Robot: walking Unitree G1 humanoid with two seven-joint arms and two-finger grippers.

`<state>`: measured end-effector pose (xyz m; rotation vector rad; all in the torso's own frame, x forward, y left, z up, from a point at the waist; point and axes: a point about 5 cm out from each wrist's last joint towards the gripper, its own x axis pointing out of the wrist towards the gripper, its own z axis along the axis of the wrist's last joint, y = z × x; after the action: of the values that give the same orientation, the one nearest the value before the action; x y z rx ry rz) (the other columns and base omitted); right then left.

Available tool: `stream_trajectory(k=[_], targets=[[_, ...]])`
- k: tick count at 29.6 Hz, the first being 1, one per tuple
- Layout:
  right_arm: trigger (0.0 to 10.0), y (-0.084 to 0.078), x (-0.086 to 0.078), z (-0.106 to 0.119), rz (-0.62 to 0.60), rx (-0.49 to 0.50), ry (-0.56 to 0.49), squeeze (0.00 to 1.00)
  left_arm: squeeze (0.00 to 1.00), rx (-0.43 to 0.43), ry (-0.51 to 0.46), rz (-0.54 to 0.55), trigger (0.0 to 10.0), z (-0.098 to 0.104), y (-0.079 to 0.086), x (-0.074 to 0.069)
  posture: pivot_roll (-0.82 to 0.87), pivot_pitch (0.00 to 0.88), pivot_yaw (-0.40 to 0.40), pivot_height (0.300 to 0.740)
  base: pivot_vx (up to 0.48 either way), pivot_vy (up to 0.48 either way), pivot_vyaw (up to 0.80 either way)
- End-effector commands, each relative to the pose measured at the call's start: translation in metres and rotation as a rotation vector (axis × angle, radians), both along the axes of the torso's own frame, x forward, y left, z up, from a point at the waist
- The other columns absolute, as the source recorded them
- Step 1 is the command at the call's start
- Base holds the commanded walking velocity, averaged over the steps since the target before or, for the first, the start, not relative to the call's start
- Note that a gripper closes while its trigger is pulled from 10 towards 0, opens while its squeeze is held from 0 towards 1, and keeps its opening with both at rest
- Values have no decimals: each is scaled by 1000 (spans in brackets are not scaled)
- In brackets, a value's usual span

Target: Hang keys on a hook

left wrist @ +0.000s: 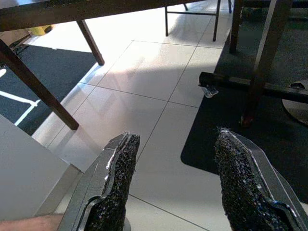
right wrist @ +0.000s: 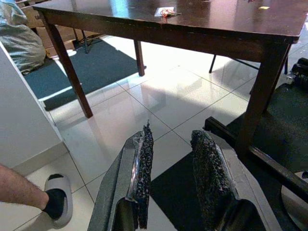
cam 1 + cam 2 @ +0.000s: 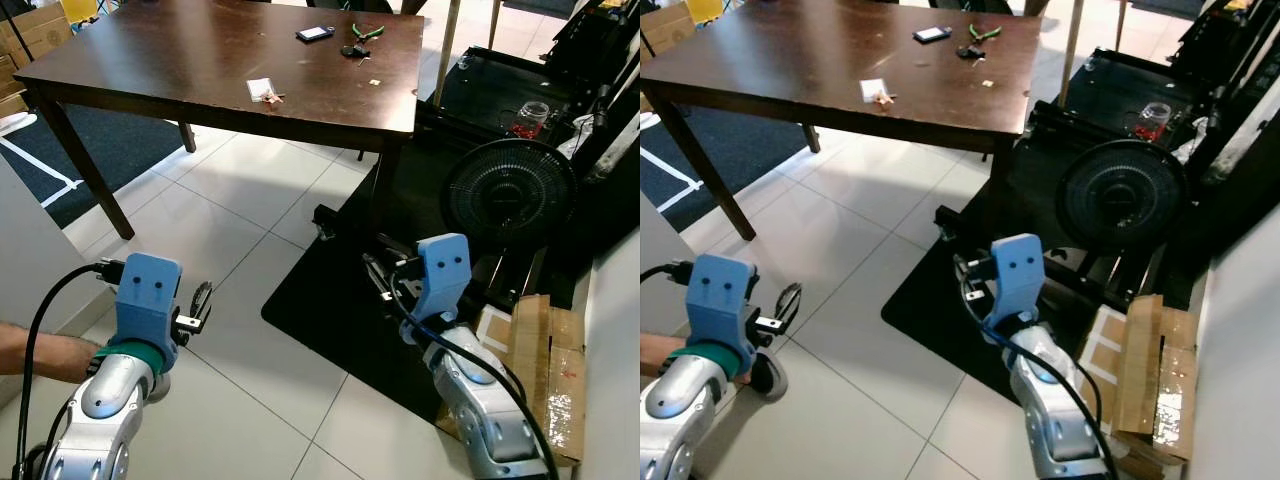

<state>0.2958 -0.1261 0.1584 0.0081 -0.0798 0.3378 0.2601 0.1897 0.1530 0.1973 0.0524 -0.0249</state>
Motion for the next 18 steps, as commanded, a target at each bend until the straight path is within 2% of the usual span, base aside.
stream_trajectory(k=[1, 18], targets=[[10000, 0, 0, -3, -2, 0, 13, 0, 0, 1, 29, 10, 10000, -5, 2, -1, -78, 87, 99, 740, 0, 0, 0], [10000, 1, 0, -2, -2, 0, 12, 0, 0, 2, 29, 11, 10000, -5, 3, 0, -78, 88, 101, 740, 0, 0, 0]])
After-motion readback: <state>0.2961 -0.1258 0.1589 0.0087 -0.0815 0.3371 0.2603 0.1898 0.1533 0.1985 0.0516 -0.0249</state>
